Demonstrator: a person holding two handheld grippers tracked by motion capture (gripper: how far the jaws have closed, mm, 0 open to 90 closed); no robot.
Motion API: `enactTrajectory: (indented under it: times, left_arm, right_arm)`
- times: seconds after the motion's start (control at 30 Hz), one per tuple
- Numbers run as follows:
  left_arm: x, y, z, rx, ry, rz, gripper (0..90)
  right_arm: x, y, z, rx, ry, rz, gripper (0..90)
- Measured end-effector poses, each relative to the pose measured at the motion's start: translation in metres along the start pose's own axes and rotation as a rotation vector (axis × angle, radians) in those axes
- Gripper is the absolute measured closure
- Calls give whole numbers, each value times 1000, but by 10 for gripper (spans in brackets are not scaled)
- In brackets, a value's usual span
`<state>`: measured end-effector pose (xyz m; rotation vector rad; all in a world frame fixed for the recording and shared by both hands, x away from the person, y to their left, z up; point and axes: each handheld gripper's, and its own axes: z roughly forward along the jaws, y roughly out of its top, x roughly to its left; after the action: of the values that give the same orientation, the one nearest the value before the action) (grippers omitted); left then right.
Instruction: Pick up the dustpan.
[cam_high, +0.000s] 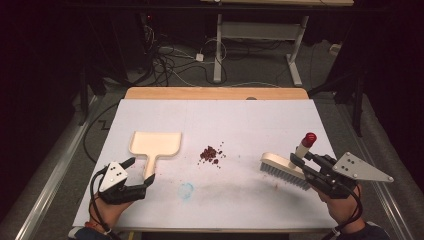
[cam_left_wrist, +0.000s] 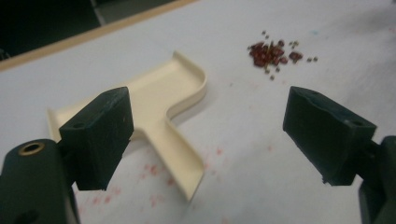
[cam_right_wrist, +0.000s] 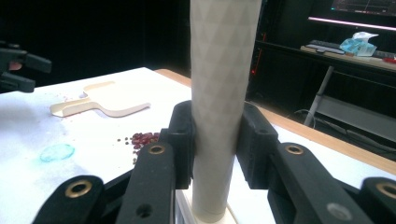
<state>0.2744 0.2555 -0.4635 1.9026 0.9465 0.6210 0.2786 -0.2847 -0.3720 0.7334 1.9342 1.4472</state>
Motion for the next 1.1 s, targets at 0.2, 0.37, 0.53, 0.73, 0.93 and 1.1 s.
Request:
enactTrajectory:
  times: [0.2,0.37,0.53,0.73,0.93,1.1]
  left_arm:
    - [2,-4,-5,11,15,-12,164]
    - [4,-4,-3,27,26,-12,164]
    - [1,-3,-3,61,37,-14,193]
    - [1,2,2,100,68,-23,194]
    - [5,5,16,172,96,-93,216]
    - [13,13,38,241,110,-177,230]
  right_arm:
    - [0,2,4,-1,3,-6,702]
    - [-1,0,5,-2,14,-4,702]
    - [1,1,7,-6,14,9,702]
    - [2,1,10,4,24,-4,702]
    - [1,1,16,11,23,-7,701]
    - [2,0,17,26,15,-3,701]
